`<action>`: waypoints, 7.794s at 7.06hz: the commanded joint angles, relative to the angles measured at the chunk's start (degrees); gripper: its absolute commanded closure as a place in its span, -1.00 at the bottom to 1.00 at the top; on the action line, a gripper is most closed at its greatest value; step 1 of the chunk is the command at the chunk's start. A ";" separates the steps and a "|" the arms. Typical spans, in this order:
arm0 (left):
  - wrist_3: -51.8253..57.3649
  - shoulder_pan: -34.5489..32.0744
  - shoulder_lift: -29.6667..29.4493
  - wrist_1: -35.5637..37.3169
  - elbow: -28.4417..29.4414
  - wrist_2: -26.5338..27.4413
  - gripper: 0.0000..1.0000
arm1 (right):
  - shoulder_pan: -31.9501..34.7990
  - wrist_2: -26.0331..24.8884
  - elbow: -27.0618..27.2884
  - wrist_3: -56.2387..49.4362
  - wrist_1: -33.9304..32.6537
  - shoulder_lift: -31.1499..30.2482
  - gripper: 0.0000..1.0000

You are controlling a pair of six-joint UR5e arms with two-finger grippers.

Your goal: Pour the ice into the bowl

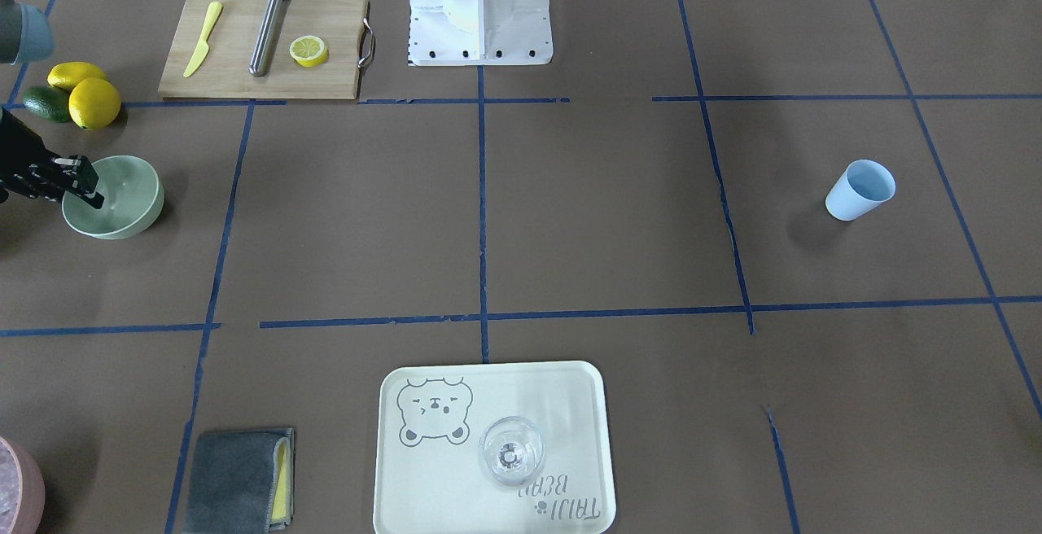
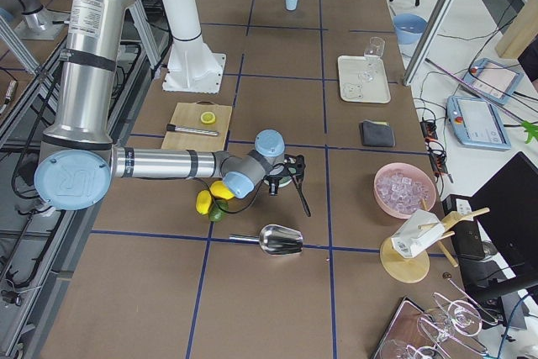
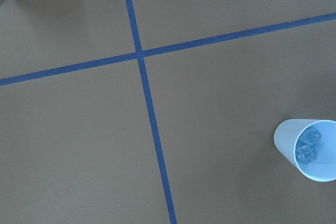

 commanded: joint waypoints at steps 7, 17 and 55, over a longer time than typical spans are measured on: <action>-0.09 0.26 -0.60 -8.15 -0.08 -5.97 -1.00 | -25.42 -16.43 10.01 44.88 -16.14 33.97 1.00; -10.75 1.05 0.01 -30.01 0.44 -5.63 -1.00 | -35.15 -28.71 -8.89 50.44 -25.13 55.41 -0.99; -87.28 74.01 7.13 -80.60 23.47 108.28 -0.65 | -18.10 -20.54 14.67 47.80 -28.99 41.62 -1.00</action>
